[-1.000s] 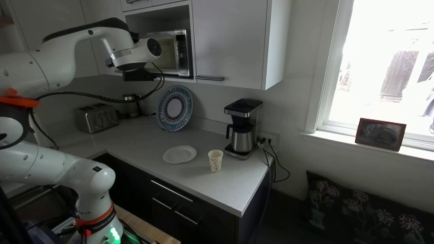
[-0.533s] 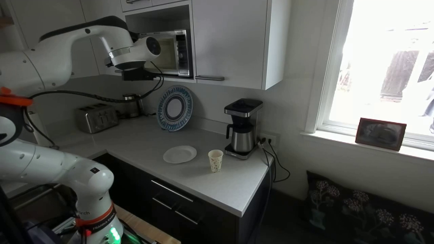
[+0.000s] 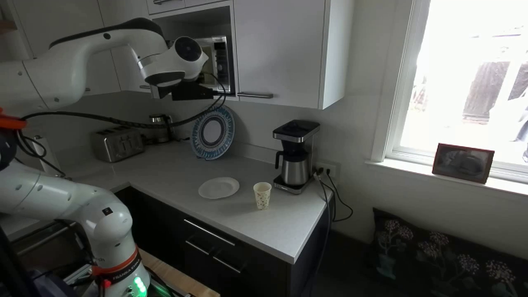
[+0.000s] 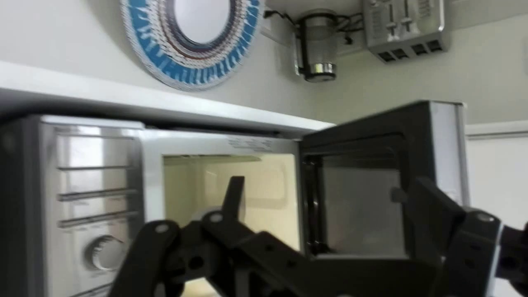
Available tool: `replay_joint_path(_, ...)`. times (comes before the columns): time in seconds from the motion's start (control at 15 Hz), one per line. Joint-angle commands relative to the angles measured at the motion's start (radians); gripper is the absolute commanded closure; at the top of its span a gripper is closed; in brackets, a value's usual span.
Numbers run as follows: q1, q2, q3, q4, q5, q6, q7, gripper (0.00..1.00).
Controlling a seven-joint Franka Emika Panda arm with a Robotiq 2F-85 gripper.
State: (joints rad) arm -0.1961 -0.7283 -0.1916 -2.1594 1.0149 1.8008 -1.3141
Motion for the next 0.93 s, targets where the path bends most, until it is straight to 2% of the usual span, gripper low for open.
replay_joint_path(0.0,-0.044,0.051,-0.003,-0.042,-0.119,0.134,-0.004,0.00)
replay_joint_path(0.4,-0.044,0.135,-0.013,-0.129,-0.335,0.240,0.191,0.00)
replay_joint_path(0.73,-0.019,0.210,-0.034,-0.175,-0.464,0.216,0.399,0.00)
replay_joint_path(0.87,0.005,0.238,-0.051,-0.179,-0.481,0.155,0.461,0.00)
